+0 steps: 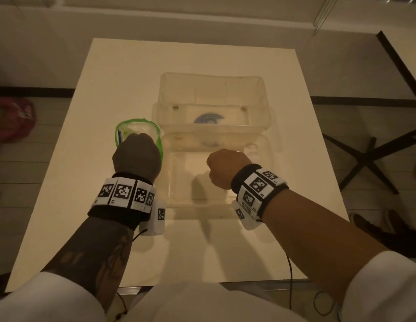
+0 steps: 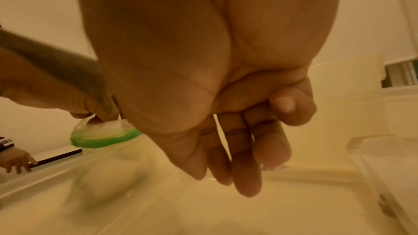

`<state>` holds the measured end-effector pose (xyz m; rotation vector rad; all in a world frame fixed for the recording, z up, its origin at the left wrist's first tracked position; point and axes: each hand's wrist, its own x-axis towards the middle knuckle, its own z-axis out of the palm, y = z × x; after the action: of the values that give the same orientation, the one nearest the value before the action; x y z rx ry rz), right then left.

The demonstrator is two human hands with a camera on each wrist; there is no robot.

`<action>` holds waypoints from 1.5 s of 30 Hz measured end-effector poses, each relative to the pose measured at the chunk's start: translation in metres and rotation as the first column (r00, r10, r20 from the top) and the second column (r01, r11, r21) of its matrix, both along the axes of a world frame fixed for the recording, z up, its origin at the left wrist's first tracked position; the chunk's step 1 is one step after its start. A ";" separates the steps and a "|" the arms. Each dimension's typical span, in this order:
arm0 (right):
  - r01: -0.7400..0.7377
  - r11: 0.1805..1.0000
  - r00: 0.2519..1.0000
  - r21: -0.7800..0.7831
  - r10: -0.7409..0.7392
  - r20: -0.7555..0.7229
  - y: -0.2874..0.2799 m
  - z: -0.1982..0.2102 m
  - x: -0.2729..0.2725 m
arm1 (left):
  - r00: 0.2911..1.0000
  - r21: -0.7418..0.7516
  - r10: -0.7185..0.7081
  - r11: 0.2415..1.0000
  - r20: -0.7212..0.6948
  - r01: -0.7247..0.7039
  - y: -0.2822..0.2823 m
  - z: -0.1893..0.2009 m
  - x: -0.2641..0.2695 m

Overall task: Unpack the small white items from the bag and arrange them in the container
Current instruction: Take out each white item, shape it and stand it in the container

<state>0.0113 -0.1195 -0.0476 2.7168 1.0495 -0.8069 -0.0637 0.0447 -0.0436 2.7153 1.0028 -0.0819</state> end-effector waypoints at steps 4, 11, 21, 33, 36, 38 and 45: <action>-0.007 1.000 1.000 -0.025 0.007 -0.014 0.003 0.001 0.001 | 0.987 -0.002 -0.083 0.997 -0.141 0.083 0.002 -0.003 0.005; 0.000 0.999 1.000 -0.036 0.000 -0.013 -0.001 0.004 0.004 | 0.961 -0.028 -0.137 0.991 -0.240 0.134 0.009 0.001 0.014; -0.006 1.000 1.000 -0.024 0.006 0.010 -0.006 -0.004 0.012 | 0.998 0.023 -0.055 0.998 0.025 0.055 0.011 -0.004 0.011; 0.010 0.998 1.000 0.060 -0.011 0.024 -0.004 -0.003 0.012 | 0.991 0.070 -0.105 0.993 0.083 0.100 0.021 -0.013 0.003; 0.031 0.996 0.999 0.088 -0.033 0.022 -0.003 -0.001 0.012 | 0.984 0.102 -0.123 0.989 0.130 0.110 0.023 -0.012 0.002; 0.037 0.993 0.999 0.114 -0.040 0.028 -0.002 -0.001 0.012 | 0.976 0.114 -0.123 0.988 0.181 0.103 0.025 -0.010 0.001; 0.056 0.940 0.997 0.338 -0.072 0.036 0.005 0.007 0.011 | 0.912 0.022 -0.156 0.987 0.378 0.160 0.021 0.001 -0.002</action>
<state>0.0228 -0.1146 -0.0410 3.0499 1.1921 -0.6149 -0.0658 0.0656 -0.0423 2.6514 0.6665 0.3959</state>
